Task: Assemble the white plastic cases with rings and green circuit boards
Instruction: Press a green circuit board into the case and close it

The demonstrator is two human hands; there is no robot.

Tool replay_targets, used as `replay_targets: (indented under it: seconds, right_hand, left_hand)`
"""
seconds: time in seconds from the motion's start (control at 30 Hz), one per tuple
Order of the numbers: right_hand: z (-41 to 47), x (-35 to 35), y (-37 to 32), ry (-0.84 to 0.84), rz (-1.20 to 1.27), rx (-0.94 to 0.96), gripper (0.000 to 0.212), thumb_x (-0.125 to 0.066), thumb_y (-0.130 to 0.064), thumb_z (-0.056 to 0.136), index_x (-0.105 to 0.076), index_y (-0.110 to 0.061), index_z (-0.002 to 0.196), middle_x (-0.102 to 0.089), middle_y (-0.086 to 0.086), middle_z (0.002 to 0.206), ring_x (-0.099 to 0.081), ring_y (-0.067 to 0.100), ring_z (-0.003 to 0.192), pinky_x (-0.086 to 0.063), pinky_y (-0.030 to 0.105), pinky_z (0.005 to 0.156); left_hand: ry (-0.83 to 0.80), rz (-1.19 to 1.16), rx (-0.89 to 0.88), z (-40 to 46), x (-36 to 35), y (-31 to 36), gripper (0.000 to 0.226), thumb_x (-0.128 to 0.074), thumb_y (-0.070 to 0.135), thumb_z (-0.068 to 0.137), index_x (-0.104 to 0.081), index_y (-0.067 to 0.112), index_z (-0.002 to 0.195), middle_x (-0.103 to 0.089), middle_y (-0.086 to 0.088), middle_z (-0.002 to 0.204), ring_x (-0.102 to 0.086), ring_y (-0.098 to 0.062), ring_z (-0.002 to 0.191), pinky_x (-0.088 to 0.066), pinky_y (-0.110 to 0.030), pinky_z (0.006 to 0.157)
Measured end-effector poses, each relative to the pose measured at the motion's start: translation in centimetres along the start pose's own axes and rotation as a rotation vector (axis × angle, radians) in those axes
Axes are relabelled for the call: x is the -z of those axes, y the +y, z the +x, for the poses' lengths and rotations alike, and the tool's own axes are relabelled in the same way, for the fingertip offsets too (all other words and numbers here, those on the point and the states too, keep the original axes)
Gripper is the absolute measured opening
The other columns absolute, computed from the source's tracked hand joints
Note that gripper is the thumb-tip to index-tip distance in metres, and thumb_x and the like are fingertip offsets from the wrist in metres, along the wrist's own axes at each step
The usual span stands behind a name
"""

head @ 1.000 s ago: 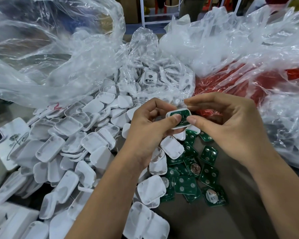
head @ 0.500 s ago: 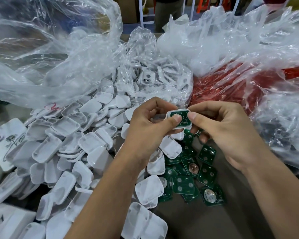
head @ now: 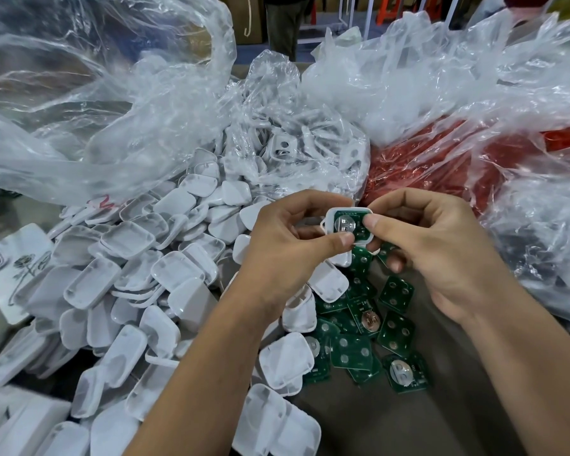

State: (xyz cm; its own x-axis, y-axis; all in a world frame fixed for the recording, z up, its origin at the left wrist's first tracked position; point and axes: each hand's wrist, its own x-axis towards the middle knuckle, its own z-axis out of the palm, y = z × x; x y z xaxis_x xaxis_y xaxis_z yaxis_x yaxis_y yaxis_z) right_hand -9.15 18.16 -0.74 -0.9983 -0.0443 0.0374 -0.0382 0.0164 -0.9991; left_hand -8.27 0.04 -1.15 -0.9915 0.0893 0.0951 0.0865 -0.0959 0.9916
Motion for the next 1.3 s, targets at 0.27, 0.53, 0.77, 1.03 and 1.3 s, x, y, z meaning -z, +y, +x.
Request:
replay_targets:
  seconds: [0.27,0.53,0.77,1.03,1.3]
  right_hand:
    - [0.22,0.16,0.04,-0.037,0.051,-0.033,0.012,-0.078,-0.001,0.087,-0.081,-0.012,0.086,-0.069,0.007,0.068,-0.058,0.012,0.057,-0.042,0.021,0.044]
    - [0.1,0.03,0.21,0.008,-0.088,0.092,0.01,-0.079,-0.007,0.089,-0.082,-0.016,0.086,-0.07,0.006,0.064,-0.056,0.019,0.048,-0.047,0.023,0.045]
    - [0.12,-0.08,0.13,-0.046,0.024,0.06,0.028,-0.057,-0.011,0.105,-0.082,-0.012,0.094,-0.073,0.022,0.085,-0.06,0.024,0.067,-0.047,0.031,0.052]
    - [-0.07,-0.07,0.36,-0.031,-0.102,0.135,0.011,-0.08,-0.01,0.089,-0.081,-0.02,0.093,-0.077,0.002,0.076,-0.062,0.013,0.054,-0.049,0.02,0.05]
    - [0.26,0.15,0.53,0.015,-0.075,0.116,0.01,-0.079,-0.006,0.09,-0.072,-0.013,0.092,-0.071,0.006,0.072,-0.06,0.027,0.059,-0.05,0.028,0.048]
  left_hand:
    - [-0.028,-0.1,0.051,0.03,0.04,-0.14,0.032,-0.072,-0.012,0.086,-0.074,0.0,0.115,-0.077,-0.018,0.106,-0.075,-0.035,0.097,-0.063,-0.035,0.083]
    - [0.04,-0.081,0.026,0.14,-0.19,-0.24,0.021,-0.076,-0.008,0.084,-0.077,0.0,0.103,-0.076,-0.022,0.1,-0.075,-0.028,0.085,-0.064,-0.033,0.073]
    - [0.081,-0.103,0.04,0.25,0.02,-0.44,0.021,-0.081,-0.004,0.08,-0.077,0.0,0.101,-0.077,-0.02,0.095,-0.076,-0.038,0.09,-0.063,-0.031,0.07]
    - [0.03,-0.096,0.011,0.08,0.02,-0.15,0.03,-0.083,-0.004,0.079,-0.077,0.003,0.107,-0.077,-0.019,0.1,-0.076,-0.032,0.091,-0.063,-0.036,0.079]
    - [-0.011,-0.008,-0.017,0.02,-0.2,-0.07,0.046,-0.085,-0.011,0.073,-0.073,0.005,0.114,-0.078,-0.012,0.105,-0.076,-0.028,0.097,-0.062,-0.033,0.085]
